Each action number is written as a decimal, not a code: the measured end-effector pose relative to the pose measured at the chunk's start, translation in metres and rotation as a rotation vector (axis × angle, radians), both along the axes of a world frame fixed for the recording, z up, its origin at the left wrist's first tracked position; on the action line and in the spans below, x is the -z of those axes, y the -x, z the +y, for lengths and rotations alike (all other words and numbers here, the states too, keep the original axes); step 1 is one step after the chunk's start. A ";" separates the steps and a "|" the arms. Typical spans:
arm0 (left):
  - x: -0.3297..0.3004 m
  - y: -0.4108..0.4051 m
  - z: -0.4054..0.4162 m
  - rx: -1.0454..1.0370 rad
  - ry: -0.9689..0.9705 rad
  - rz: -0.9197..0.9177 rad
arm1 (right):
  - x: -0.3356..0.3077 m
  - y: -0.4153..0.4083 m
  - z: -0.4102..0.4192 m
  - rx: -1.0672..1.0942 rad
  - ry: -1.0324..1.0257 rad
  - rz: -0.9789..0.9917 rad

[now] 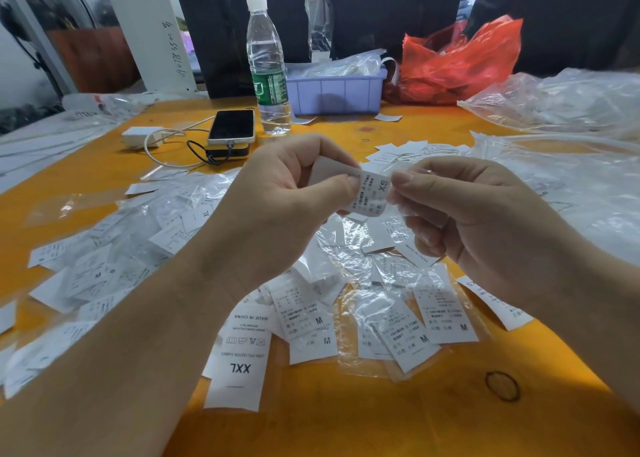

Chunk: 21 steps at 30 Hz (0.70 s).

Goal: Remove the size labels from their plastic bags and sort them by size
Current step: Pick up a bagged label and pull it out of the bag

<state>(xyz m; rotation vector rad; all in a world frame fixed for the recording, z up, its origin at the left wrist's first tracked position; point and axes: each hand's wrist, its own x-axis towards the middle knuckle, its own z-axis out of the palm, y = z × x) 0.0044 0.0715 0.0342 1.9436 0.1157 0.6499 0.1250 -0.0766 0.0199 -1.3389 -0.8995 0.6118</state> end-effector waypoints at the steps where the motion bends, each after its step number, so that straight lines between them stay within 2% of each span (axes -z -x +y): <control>1: 0.000 0.000 0.000 0.005 0.000 0.002 | 0.000 0.000 0.000 0.002 0.001 0.004; 8: 0.000 0.001 0.001 0.023 -0.003 0.010 | 0.000 -0.001 0.000 -0.017 0.003 0.030; 21: -0.001 0.002 0.001 -0.020 0.008 -0.030 | 0.003 -0.002 0.001 -0.158 0.066 -0.042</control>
